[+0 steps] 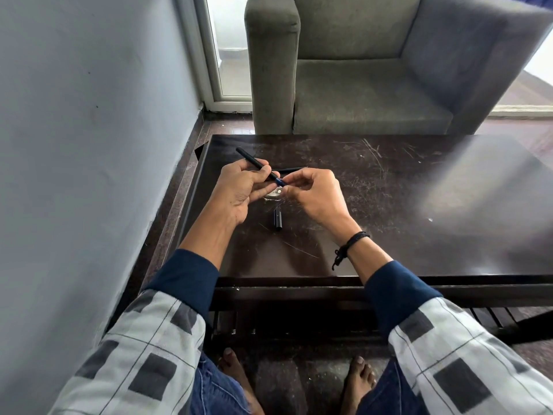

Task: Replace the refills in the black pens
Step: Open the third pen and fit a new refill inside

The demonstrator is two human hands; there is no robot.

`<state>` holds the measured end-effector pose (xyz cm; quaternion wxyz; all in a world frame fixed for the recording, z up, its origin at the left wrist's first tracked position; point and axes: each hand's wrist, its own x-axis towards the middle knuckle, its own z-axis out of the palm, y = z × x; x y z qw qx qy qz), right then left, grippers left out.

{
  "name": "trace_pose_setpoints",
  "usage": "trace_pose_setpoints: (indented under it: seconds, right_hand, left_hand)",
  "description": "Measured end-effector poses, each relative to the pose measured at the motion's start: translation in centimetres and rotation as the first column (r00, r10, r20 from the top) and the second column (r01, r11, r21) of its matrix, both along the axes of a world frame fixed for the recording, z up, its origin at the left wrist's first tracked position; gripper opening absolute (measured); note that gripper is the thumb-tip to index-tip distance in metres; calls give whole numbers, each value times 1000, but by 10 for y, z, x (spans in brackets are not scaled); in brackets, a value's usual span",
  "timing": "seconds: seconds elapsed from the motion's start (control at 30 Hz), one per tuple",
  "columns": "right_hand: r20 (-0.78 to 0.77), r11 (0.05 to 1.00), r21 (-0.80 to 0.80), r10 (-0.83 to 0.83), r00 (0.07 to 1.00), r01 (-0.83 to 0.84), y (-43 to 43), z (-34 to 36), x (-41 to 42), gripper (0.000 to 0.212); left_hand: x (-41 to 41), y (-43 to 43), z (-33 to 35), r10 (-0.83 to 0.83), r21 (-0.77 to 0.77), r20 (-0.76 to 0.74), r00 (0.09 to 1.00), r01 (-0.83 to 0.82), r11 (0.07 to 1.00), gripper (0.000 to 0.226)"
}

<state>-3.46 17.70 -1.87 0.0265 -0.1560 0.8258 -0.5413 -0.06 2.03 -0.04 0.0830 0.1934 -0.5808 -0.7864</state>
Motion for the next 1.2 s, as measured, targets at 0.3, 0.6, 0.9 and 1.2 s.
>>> trace_pose_setpoints:
  seconds: [0.3, 0.6, 0.9, 1.2]
  right_hand:
    - [16, 999, -44, -4, 1000, 4, 1, 1, 1, 22]
    - [-16, 999, 30, -16, 1000, 16, 0, 3, 2, 18]
    - [13, 1000, 19, -23, 1000, 23, -1, 1, 3, 8]
    - [49, 998, 54, -46, 998, 44, -2, -3, 0, 7]
  left_hand:
    - [1, 3, 1, -11, -7, 0, 1000, 11, 1000, 10]
    - [-1, 3, -2, 1, -14, -5, 1000, -1, 1000, 11]
    - [0, 4, -3, -4, -22, -14, 1000, 3, 1000, 11]
    - [-1, 5, -2, -2, -23, -19, 1000, 2, 1000, 12]
